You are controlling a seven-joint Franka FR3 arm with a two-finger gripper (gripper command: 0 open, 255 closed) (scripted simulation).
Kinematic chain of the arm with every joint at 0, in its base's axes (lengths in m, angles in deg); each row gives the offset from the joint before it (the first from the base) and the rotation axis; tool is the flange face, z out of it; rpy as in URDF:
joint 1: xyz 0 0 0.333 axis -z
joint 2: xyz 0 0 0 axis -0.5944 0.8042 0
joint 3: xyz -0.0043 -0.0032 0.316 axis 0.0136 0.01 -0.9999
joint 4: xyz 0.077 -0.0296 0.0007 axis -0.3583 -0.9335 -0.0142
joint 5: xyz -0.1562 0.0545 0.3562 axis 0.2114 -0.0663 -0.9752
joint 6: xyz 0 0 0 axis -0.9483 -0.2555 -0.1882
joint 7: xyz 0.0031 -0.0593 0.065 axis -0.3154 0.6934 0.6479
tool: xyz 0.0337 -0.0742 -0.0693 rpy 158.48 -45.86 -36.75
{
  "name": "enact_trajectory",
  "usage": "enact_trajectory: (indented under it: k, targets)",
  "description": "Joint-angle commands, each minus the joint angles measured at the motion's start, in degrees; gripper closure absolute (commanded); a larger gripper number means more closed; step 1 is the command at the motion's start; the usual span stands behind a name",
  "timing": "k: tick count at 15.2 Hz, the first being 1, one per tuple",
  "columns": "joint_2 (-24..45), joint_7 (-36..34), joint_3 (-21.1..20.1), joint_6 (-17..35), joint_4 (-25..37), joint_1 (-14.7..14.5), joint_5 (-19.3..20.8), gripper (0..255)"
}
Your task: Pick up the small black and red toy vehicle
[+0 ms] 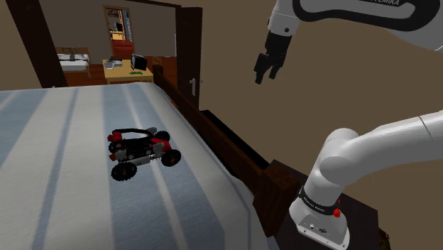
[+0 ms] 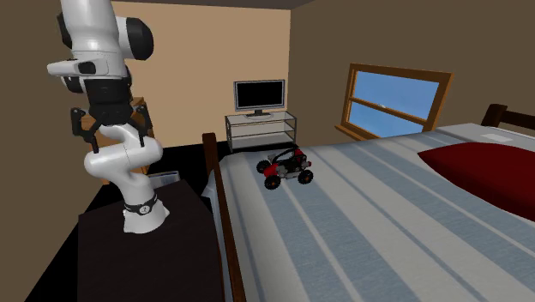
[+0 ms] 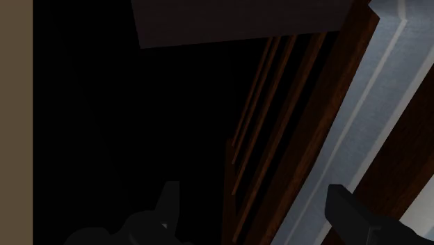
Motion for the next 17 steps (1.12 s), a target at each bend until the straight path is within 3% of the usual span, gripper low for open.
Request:
enact_trajectory:
  k: [1,9,17]
  targets:
    - [0.0,0.0,0.0,0.0,0.0,0.0,0.0,0]
    - [5.7,-12.2,-9.8,3.1,1.7,-1.9,-6.3,0]
    - [15.4,-24.3,-19.5,6.7,7.8,-2.7,-9.9,0]
